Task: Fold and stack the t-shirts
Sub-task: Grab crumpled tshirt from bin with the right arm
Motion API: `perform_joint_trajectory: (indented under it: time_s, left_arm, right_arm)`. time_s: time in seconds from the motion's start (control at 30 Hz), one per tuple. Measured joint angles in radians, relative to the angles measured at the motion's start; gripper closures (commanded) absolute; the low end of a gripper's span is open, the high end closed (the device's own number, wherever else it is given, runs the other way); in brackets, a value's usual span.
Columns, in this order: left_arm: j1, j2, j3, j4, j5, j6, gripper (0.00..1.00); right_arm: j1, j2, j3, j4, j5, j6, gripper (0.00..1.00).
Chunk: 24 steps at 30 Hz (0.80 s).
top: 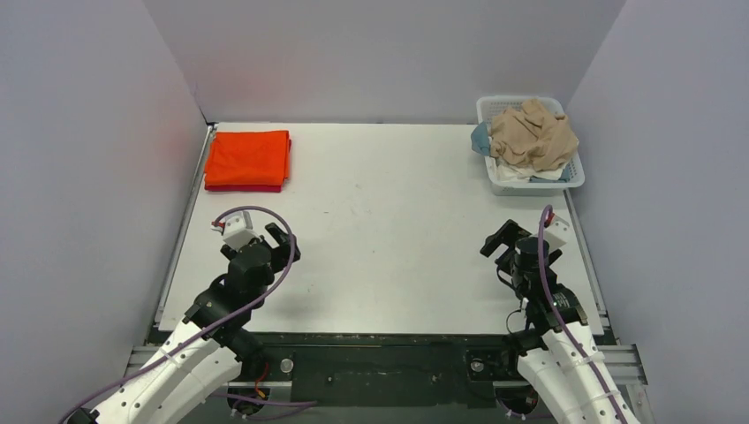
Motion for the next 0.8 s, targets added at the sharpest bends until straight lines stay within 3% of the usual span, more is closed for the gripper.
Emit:
perform_joint_trajectory:
  time_s: [0.23, 0.43, 0.8]
  left_arm:
    - [0.0, 0.008, 0.0, 0.002, -0.001, 0.0, 0.09]
    - [0.0, 0.042, 0.0, 0.018, 0.0, -0.001, 0.09]
    - [0.0, 0.134, 0.0, 0.067, -0.001, -0.004, 0.09]
  right_arm:
    - [0.0, 0.152, 0.136, -0.01, 0.043, -0.016, 0.0]
    - [-0.027, 0.503, 0.512, -0.031, 0.138, -0.071, 0.0]
    - [-0.234, 1.218, 1.187, -0.1, 0.15, -0.142, 0.06]
